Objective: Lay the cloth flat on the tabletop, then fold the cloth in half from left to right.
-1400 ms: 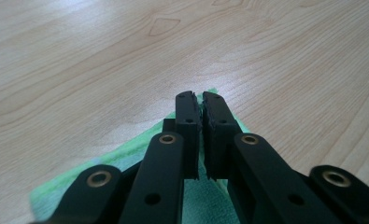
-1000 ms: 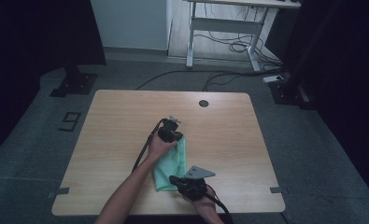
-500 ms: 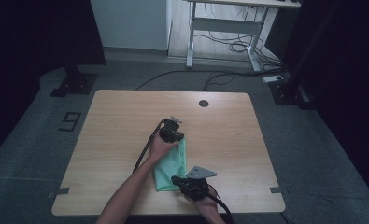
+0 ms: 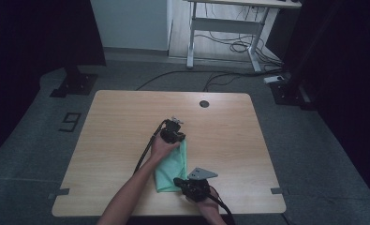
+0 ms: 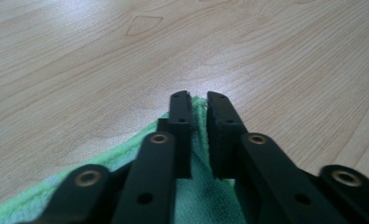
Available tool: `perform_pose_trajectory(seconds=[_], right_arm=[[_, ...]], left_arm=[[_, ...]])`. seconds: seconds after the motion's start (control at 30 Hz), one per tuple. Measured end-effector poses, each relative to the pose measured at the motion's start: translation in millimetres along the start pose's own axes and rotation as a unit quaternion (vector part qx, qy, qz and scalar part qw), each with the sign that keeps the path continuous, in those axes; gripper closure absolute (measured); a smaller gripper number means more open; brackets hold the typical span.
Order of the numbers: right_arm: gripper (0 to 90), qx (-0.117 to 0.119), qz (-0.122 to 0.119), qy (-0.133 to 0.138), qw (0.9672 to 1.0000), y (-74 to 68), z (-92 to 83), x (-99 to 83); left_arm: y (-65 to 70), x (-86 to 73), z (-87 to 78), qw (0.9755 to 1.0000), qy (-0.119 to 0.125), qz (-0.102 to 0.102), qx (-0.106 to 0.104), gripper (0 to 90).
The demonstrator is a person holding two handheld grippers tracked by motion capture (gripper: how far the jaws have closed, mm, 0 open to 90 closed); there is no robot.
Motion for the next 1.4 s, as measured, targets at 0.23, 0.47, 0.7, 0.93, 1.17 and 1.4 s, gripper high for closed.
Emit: perform_pose_trajectory(seconds=[0.23, 0.47, 0.7, 0.93, 1.17, 1.4], right_arm=[[87.7, -0.004, 0.003, -0.006, 1.0000, 5.0, 0.5, -4.8], [85.8, -0.008, 0.004, -0.008, 0.9999, 6.4, 0.6, -6.0], [83.5, -0.008, 0.013, -0.012, 0.9998, 8.2, -0.5, -7.9], [82.7, -0.015, 0.018, -0.018, 0.9996, 12.8, -5.1, -12.6], [82.8, -0.018, 0.017, -0.030, 0.9992, 14.8, -6.0, -16.1], [82.5, -0.023, 0.018, -0.047, 0.9985, 15.2, -6.6, -18.5]], left_arm=[[2.0, 3.7, -10.1, 0.9995, 0.027, 0.008, -0.015, 61.8], [1.6, 2.3, -26.2, 0.9993, 0.034, 0.009, -0.015, 57.8], [3.2, -1.6, -26.2, 0.9996, 0.018, 0.018, -0.013, 57.3], [-5.8, -10.1, -6.5, 1.0000, -0.003, 0.006, -0.001, 57.3], [-8.7, -9.2, -4.6, 0.9999, 0.003, 0.004, 0.016, 58.3], [-6.2, -8.0, -9.8, 0.9999, 0.006, 0.006, 0.011, 57.4]])
Point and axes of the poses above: each handheld gripper's, and its own axes: z roughly forward along the jaws, x roughly out of its top, y roughly to its right, the point moved 7 cm from there along z, roughly forward along the jaws, and after that the axes turned 15 degrees about -x, right-handed, at the moved point
